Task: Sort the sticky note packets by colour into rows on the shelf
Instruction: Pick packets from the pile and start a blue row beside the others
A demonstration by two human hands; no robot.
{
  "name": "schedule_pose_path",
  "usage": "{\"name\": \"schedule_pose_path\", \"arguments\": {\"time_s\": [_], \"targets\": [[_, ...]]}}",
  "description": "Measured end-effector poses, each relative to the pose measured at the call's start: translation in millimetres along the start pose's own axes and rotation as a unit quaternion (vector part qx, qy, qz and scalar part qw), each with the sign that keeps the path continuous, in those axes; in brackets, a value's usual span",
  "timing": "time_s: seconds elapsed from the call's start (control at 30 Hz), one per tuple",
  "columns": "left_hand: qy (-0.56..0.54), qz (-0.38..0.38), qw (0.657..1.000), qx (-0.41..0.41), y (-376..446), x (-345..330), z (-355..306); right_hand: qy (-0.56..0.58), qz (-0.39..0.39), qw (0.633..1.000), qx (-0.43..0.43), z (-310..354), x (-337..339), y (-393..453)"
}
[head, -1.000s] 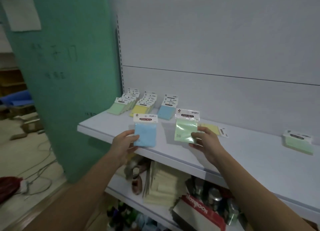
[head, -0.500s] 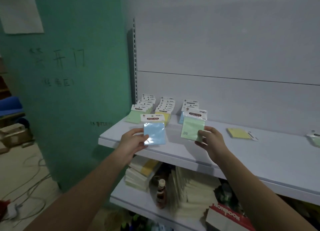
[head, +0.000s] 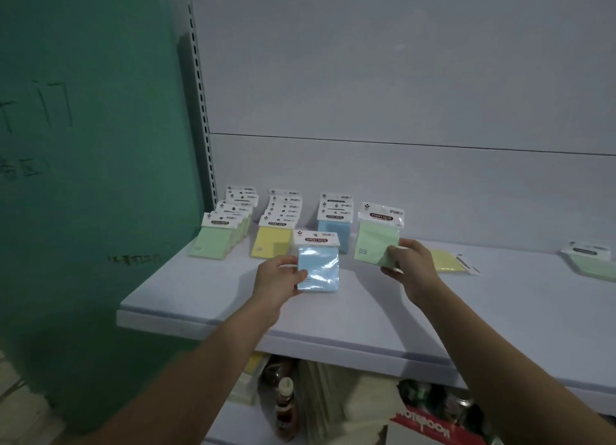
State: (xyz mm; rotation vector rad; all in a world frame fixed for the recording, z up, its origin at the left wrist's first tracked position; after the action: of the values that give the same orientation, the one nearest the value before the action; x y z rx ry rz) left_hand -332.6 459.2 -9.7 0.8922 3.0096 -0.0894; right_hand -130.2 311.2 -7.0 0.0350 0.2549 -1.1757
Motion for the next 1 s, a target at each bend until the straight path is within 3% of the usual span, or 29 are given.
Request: {"name": "schedule_pose_path", "arguments": {"time_s": [0.17, 0.37, 0.47, 0.6, 0.77, 1.0], "targets": [[0.034, 0.01, 0.999, -0.022, 44, -34, 6, -0.007, -0.004, 1.0, 0.012, 1, -21, 52], [0.09, -0.029, 0.992, -0.079, 95, -63, 1, -0.018, -0.026, 0.999, 0.035, -2, -29, 99], [0.135, -0.037, 0.984, -0.112, 115, -68, 0, 0.022, -0.029, 0.997, 0.061, -15, -35, 105], [0.183, -0.049, 0.97, -0.153, 127, -72, 10, 0.003, -0.046, 0.993, 0.105, -25, -33, 117], [0.247, -0.084, 0.944, -0.204, 131, -76, 16, 0.02, -0.086, 0.991, 0.096, -33, -28, 130], [0.286, -0.109, 0.924, -0.228, 129, -77, 17, 0.013, -0.076, 0.992, 0.105, -37, -28, 131]]}}
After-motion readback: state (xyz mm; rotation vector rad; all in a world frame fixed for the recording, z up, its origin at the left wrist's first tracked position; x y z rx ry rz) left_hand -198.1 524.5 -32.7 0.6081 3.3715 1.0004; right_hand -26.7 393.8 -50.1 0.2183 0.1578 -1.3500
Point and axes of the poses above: each hand's wrist, its own y-axis towards the middle knuckle, its own x-axis out of the back of the hand, z = x × y, the point moved 3 cm from there along y, towards the middle knuckle, and after that the axes turned 3 degrees about -z, right-handed, at the moved point
